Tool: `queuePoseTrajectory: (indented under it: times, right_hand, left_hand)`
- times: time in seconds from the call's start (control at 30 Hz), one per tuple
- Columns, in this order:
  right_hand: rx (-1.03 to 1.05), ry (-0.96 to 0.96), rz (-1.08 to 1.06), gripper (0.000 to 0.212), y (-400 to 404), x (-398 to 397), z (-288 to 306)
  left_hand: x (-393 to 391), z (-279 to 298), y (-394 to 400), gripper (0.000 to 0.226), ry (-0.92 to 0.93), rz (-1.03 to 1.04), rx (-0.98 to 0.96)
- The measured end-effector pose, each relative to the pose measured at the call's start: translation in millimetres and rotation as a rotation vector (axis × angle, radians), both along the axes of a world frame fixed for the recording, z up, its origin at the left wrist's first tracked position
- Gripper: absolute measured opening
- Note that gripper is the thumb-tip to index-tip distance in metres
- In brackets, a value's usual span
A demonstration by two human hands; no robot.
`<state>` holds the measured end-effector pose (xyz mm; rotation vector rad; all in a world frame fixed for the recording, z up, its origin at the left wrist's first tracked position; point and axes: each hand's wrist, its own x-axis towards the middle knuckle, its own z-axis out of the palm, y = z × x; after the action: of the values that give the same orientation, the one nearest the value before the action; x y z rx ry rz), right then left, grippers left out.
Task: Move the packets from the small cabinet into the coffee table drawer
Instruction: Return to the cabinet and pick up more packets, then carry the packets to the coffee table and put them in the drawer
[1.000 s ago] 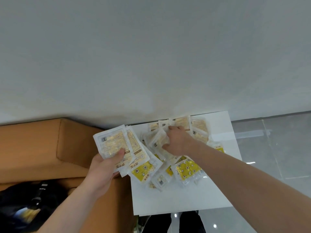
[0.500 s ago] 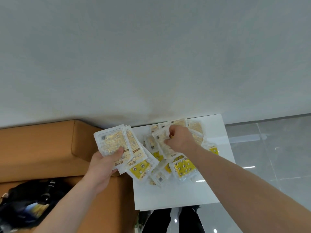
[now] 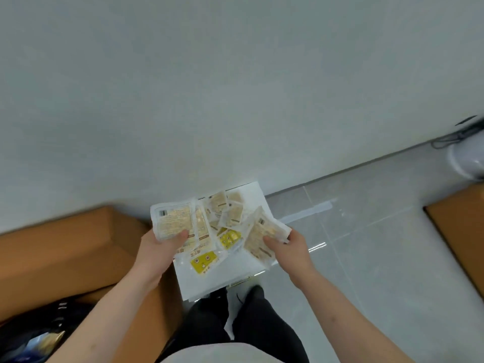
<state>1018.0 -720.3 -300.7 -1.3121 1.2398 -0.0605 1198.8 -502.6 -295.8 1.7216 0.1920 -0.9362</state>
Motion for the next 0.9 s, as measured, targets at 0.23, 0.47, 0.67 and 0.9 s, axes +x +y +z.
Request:
queuePoseTrajectory:
  times: [0.23, 0.47, 0.67, 0.9]
  right_hand:
    - [-0.134, -0.042, -0.102, 0.022, 4.1, -70.2, 70.5]
    - [-0.262, -0.084, -0.181, 0.026, -0.9, -120.5, 105.3]
    - [-0.321, -0.118, -0.194, 0.024, 4.4, -183.0, 121.7]
    - [-0.280, -0.205, -0.326, 0.021, 13.0, -277.5, 131.8]
  left_hand:
    - [-30.1, 50.9, -34.3, 0.029, -0.129, -0.293, -0.009]
    - [-52.8, 90.8, -78.0, 0.026, -0.296, -0.422, -0.032]
    - [-100.1, 119.8, -87.9, 0.027, -0.352, -0.451, -0.080]
    - [-167.1, 142.5, -88.5, 0.027, -0.401, -0.500, -0.073]
